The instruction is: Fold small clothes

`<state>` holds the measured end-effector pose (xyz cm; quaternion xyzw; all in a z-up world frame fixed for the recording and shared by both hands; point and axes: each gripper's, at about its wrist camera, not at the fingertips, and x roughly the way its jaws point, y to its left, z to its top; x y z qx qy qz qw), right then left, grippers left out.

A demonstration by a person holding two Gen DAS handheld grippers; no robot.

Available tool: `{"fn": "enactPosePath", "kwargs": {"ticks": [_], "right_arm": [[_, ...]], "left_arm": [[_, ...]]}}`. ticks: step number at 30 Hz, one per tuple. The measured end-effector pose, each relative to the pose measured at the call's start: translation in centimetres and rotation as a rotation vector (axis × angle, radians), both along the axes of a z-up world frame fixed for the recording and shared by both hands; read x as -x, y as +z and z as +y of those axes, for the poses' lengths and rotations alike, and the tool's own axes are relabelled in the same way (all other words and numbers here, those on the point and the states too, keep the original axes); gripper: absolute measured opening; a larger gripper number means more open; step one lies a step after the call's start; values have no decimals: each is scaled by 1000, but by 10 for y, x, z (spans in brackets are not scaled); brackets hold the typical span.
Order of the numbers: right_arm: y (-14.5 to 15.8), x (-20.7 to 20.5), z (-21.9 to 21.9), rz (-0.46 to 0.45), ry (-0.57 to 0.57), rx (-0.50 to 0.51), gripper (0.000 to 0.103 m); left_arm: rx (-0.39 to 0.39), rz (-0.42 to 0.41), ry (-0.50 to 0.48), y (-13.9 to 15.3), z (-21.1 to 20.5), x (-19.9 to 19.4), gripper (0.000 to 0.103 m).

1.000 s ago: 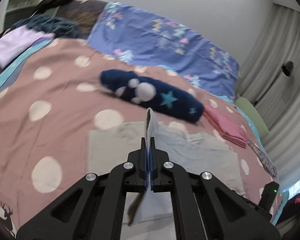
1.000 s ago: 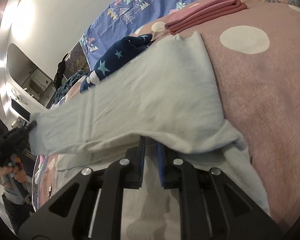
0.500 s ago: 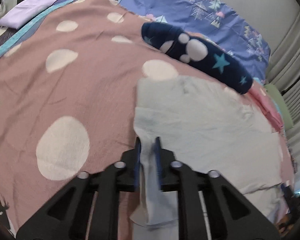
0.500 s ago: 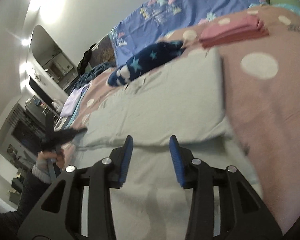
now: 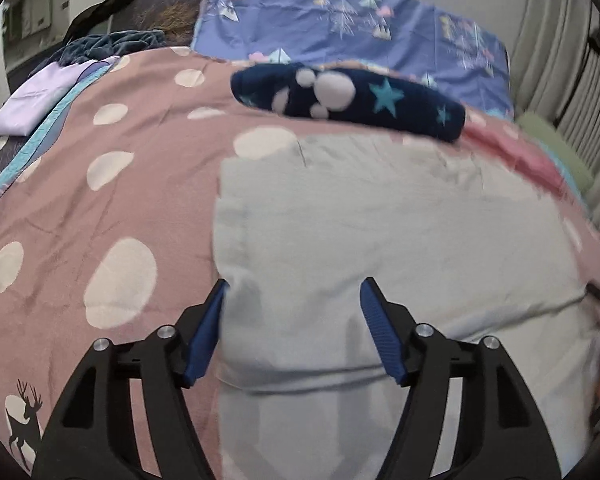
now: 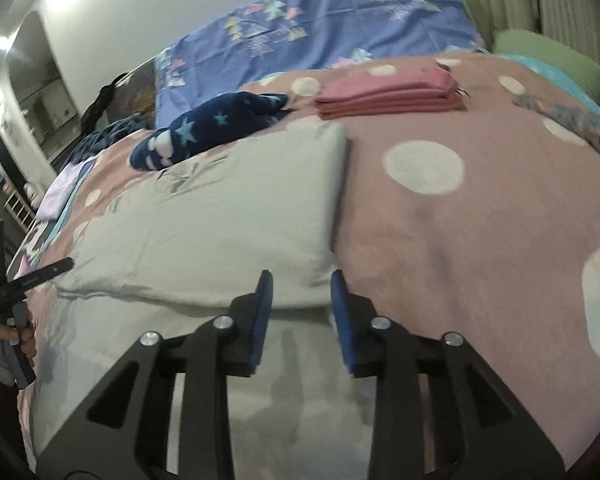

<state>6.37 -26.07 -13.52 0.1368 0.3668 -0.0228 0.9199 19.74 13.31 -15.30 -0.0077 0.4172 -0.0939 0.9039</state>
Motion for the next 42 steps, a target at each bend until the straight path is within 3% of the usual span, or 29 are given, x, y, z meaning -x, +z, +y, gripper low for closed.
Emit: {"fn": "enactPosePath", "kwargs": {"ticks": [2,5,8,11,12,13,15,17,20,21,23,24,25,26,28,33,35,37,38,39,40,42], "right_arm": [[-10,-10,-1,87,-54,99,12],[-14,-4,-22,127,-138,27,19],[-7,3,-30,170,-189,21,7],[6,-1,-45,109,-144,-125,14],[10,-6,-49,93,-134,-151,22],[15,-14,-52,73,-118,-171,39],[24,-45,-55,31,-45,-174,54],[23,-74,-59,33,-39,-177,56],[7,-119,-63,77,7,-266,64],[-1,-133,-62,106,18,-290,65],[-9,-147,-59,119,21,-284,57],[-11,-152,-55,118,27,-263,27],[-10,-157,-52,132,38,-257,6],[-9,-158,-50,140,29,-251,6],[5,-155,-49,98,27,-249,5],[54,-145,-52,-41,29,-212,4],[56,-152,-54,-37,11,-168,4],[34,-167,-54,63,6,-141,6],[21,-174,-55,122,-2,-137,7],[7,-177,-57,181,-23,-127,13],[-3,-173,-59,201,-37,-126,13],[-5,-154,-66,146,-47,-159,18]], "left_arm": [[-55,10,12,-12,-7,0,75],[-56,-6,16,-14,-5,5,77],[-7,14,24,-14,4,2,77],[81,0,40,-4,16,-2,77],[102,-8,49,-1,19,-5,77],[128,-18,69,5,26,-11,77],[181,-16,89,11,38,-27,80],[257,27,106,9,48,-51,81],[347,137,140,-10,61,-89,81],[359,164,162,-16,63,-103,81],[360,133,154,-16,59,-115,80],[369,131,126,-16,54,-119,59],[367,142,93,-16,48,-123,39],[338,165,84,-18,43,-126,5],[290,170,83,-14,38,-128,5],[301,-32,100,35,41,-112,4],[264,-65,109,39,39,-112,4],[202,-16,126,22,36,-117,5],[165,42,139,7,34,-121,8],[126,79,161,-6,35,-123,18],[113,82,173,-15,36,-121,21],[166,21,217,-11,48,-105,40]]}}
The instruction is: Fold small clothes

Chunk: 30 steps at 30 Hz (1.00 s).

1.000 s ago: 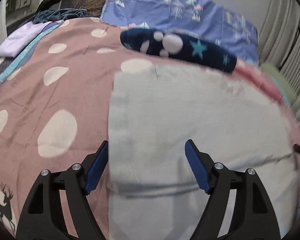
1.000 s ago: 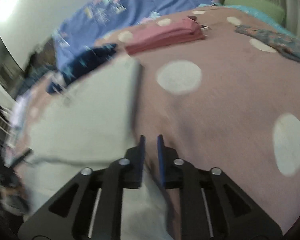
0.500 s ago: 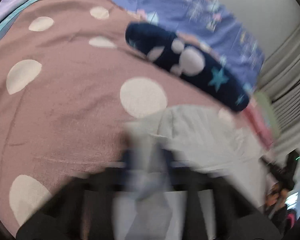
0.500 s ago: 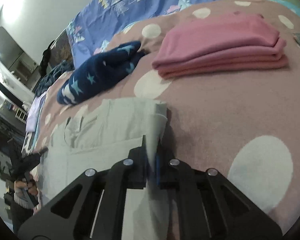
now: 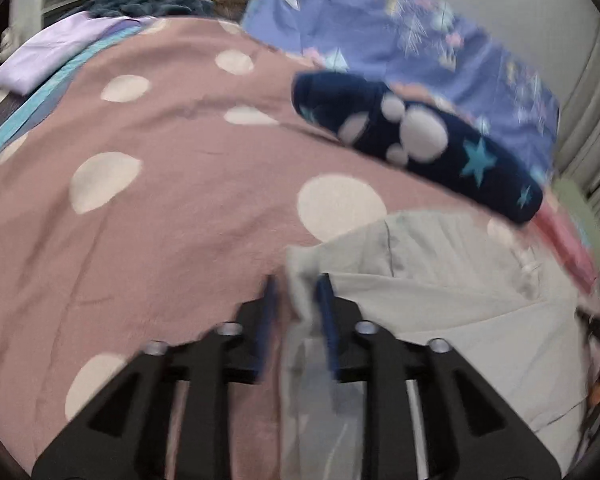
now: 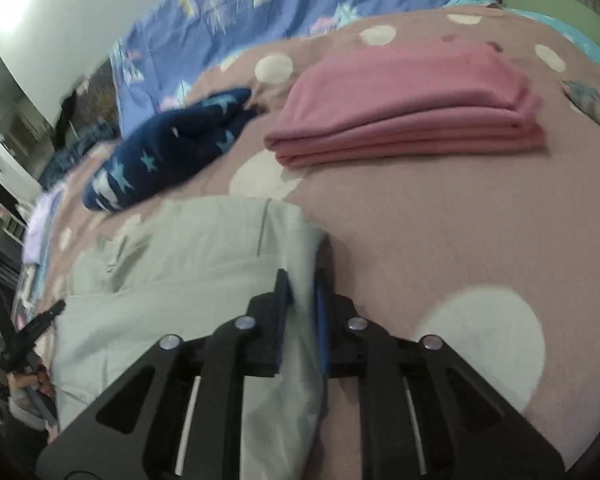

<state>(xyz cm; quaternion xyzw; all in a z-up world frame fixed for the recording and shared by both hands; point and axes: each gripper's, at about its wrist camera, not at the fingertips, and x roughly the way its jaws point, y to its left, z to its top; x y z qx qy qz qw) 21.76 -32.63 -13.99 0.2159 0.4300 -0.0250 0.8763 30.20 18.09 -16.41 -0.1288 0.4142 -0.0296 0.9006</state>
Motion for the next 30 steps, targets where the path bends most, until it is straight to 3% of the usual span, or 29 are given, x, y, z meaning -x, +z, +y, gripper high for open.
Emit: {"fn": "enactPosePath", "kwargs": {"ticks": [4,6,8,11,12,13,16,18,20,24,30], "right_arm": [[26,39,7,-64,29,94,26],[35,58,19,-106,95,90,28],[33,81,33,-117,161,108,40],[-6,102,47,11,183,312,44],[-14,108,47,-11,196,327,45],[-15,115,46,-37,193,327,45],[-1,131,43,-54,127,293,44],[5,150,42,-68,133,276,44],[7,170,42,-80,150,243,44],[1,208,37,-79,187,98,28],[-12,267,40,-64,221,-12,27]], "left_arm": [[-19,-80,4,24,11,28,45],[3,-121,-52,36,10,47,51],[-1,-139,-153,39,-3,72,59],[-239,-29,-222,4,-29,90,66],[-281,-12,-233,-8,-31,95,70],[-264,-47,-224,-8,-26,104,70],[-98,-13,-182,5,-1,122,70],[-50,-14,-218,7,6,141,70],[-30,0,-267,3,9,163,70],[-17,4,-343,-9,6,214,70],[64,6,-379,-18,13,266,70]]}}
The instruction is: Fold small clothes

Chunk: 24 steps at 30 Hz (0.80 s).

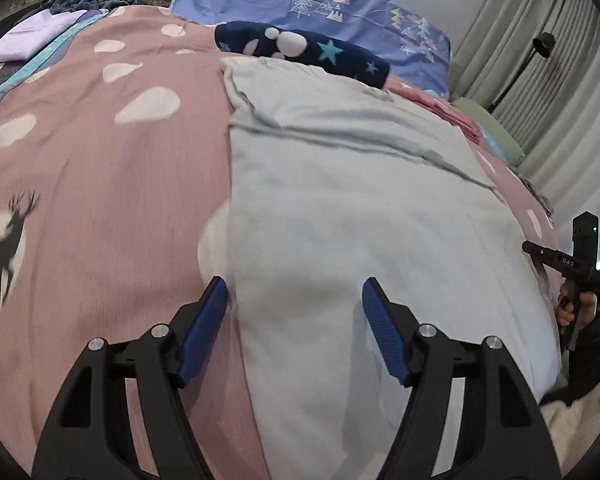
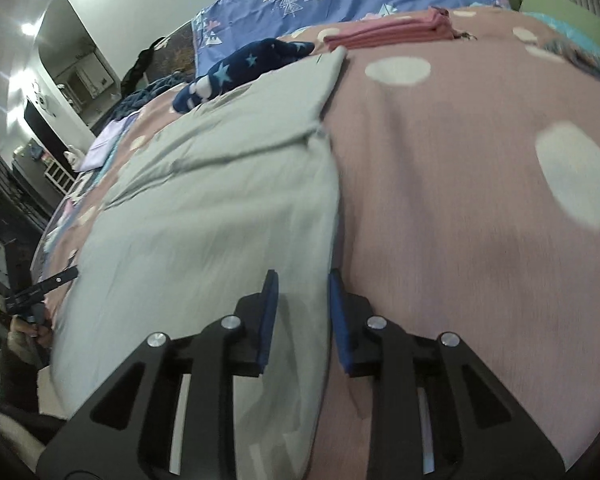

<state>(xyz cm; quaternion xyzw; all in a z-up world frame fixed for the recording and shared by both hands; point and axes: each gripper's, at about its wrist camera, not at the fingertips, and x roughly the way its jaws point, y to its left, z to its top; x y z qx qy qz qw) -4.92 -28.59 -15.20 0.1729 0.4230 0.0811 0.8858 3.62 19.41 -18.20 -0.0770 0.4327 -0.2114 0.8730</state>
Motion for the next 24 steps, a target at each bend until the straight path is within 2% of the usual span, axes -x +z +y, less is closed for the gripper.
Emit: {"fn": "enactPosePath", "kwargs": {"ticks": [7,12,15,19,21,22,23,24], "right_arm": [[-4,69,0,-12,14,-106,27],[-3,115,0,-9,49,-172,27],[-4,134,1,1,73,-220,27],[-6,147,6,7,87,-251,27],[-5,152,6,12,94,-258,27],[-5,153,6,13,99,-259,28],[-5,152,7,16,107,-262,28],[-4,152,8,14,107,-260,24]], "left_arm": [[42,7,-18,-3,5,49,70],[127,7,-87,-4,11,93,70],[170,18,-111,-7,12,116,64],[187,30,-120,-9,13,134,57],[193,34,-112,-9,15,138,52],[196,34,-99,-10,17,139,43],[205,39,-73,-11,20,139,28],[214,45,-49,-12,24,138,9]]}}
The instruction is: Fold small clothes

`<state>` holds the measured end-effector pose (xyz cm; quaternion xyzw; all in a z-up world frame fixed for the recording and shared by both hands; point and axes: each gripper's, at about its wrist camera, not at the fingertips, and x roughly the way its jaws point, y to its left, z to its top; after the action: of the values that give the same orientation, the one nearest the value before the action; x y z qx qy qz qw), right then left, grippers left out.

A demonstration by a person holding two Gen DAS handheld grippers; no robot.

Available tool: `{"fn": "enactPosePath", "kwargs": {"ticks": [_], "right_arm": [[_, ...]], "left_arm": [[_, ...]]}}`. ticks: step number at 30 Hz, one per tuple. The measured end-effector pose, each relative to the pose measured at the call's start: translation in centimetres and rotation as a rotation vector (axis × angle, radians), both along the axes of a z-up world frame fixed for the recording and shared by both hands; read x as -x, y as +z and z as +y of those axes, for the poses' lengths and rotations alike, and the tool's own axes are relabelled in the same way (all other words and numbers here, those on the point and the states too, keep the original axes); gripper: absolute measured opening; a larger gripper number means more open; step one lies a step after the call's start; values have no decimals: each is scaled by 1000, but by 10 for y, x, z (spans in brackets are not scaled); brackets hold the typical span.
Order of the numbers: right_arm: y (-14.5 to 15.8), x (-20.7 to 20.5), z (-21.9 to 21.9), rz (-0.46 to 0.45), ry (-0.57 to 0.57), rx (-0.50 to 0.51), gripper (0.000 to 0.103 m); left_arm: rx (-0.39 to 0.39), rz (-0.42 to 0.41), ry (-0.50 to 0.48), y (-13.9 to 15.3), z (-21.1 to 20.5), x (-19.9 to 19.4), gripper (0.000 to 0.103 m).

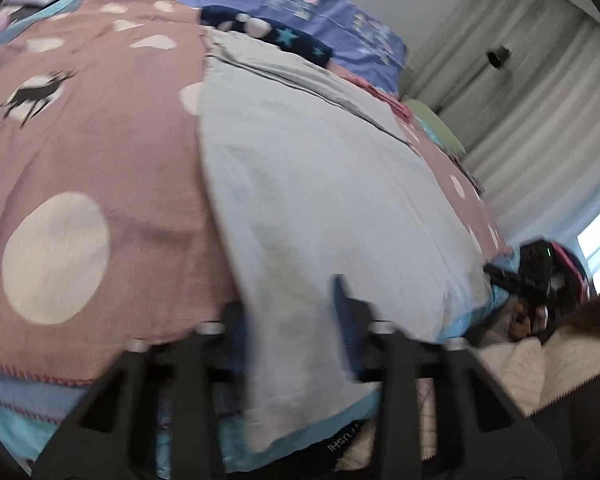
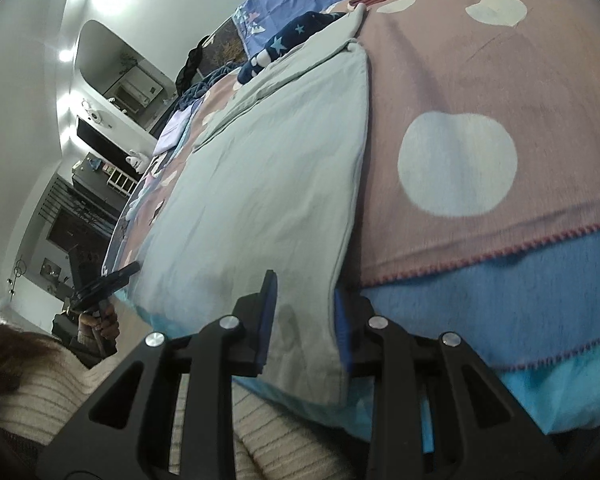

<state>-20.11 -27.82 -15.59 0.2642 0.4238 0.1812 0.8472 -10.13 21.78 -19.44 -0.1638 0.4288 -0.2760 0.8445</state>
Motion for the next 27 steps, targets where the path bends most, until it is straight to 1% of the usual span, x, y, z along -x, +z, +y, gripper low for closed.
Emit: {"fn": "enactPosePath", "kwargs": {"ticks": [1,2,3,5,7,9,10,13,15,18,21,25,27], "right_arm": [[1,-1,0,-5,-10,3,2],[4,-4,0,-15,-23,-19,2],[11,-5,-2,-45,-34,-59,2],[31,-7,-4,-123,-46,-97,2],[57,-12,-5,-200,-59,-87,2],[77,-21,-8,-254,-74,-82,2],[83,-25,-9,-268,-81,-82,2],[106,-42,-15,-329,-108,-91,2],[122,-55,-16,-376,-126,-89,2],[138,-69,-22,-422,-143,-74,2],[150,-85,-25,-440,-155,-45,2],[163,-116,-25,-451,-161,-9,2],[168,-136,-26,-455,-172,9,2]], "left_arm": [[11,8,21,-1,2,-2,2],[12,7,46,0,2,-5,1],[1,-9,58,5,-1,-6,1],[-9,-70,67,23,-6,-6,1],[0,-151,84,54,-9,-10,1],[27,-218,98,78,-6,-14,1],[44,-261,105,95,-5,-19,1],[79,-349,124,129,-3,-32,1],[82,-392,134,146,-5,-43,1],[97,-422,137,163,-7,-60,1],[101,-433,138,175,-9,-75,1],[112,-424,146,182,-11,-105,1],[123,-411,159,184,-12,-126,1]]}}
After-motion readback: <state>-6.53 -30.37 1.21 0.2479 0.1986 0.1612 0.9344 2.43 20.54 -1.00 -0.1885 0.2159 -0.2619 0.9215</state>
